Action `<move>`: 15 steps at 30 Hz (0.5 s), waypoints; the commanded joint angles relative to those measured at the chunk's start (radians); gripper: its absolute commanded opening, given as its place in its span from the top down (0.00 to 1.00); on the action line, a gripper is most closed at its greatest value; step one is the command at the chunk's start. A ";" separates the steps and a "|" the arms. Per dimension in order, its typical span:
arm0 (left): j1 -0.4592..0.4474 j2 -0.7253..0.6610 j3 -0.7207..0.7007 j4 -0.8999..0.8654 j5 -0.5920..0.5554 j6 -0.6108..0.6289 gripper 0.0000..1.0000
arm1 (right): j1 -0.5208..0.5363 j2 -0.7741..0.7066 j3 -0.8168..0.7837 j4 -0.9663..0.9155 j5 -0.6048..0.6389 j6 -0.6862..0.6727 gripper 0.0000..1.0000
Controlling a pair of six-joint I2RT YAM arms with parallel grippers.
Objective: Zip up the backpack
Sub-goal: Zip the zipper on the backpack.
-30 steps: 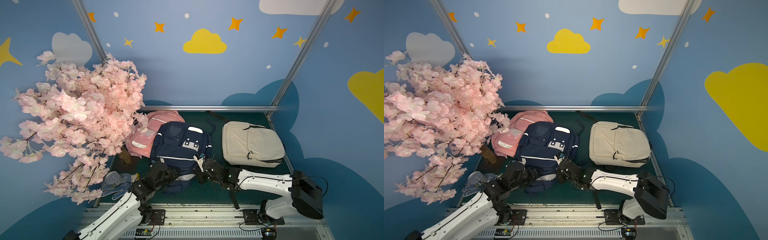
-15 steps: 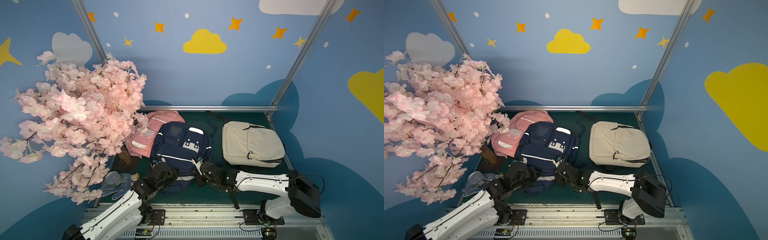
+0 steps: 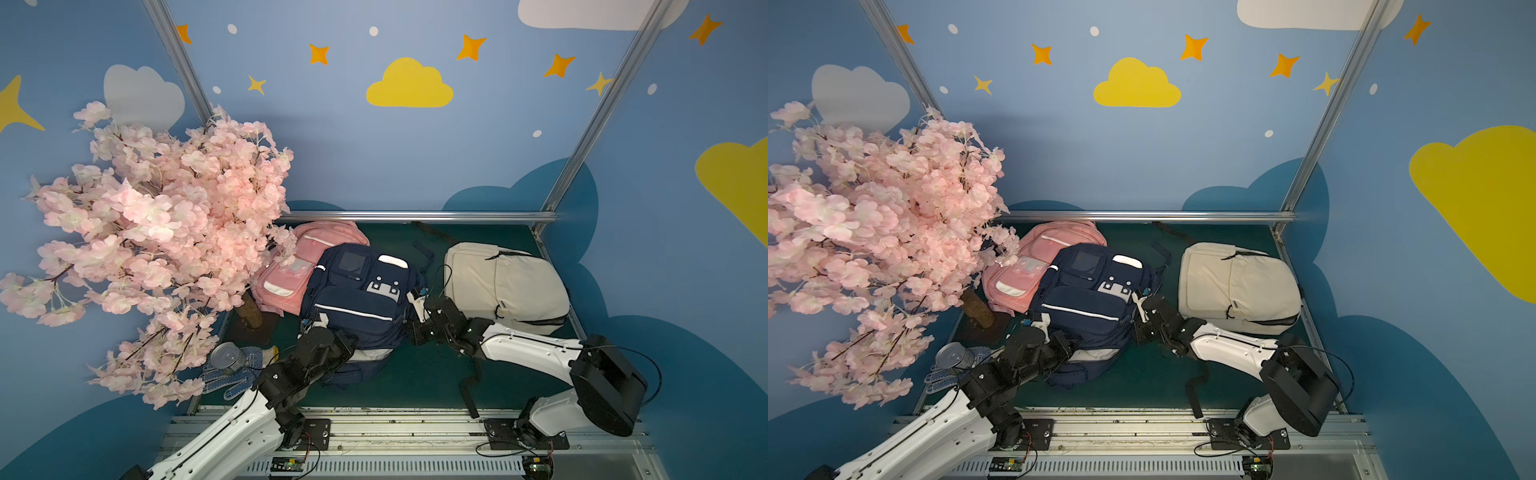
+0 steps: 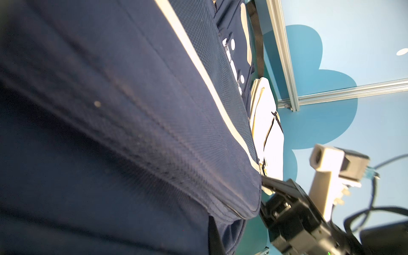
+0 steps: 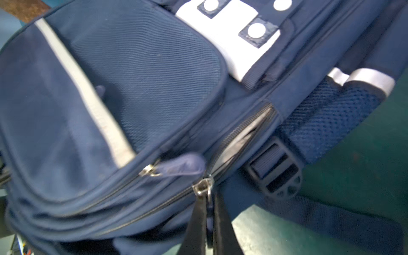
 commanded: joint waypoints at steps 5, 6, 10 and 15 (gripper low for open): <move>0.003 0.006 0.023 -0.096 -0.026 0.039 0.97 | -0.204 0.084 0.084 -0.082 0.112 0.104 1.00; 0.004 0.012 0.020 -0.088 -0.023 0.038 0.97 | -0.209 0.090 0.106 -0.095 0.078 0.067 1.00; 0.003 0.032 0.009 -0.057 -0.011 0.038 0.97 | -0.206 0.117 0.169 -0.156 0.036 0.021 1.00; 0.003 0.045 0.006 -0.047 -0.025 0.056 0.92 | -0.181 0.102 0.161 -0.164 0.034 0.014 1.00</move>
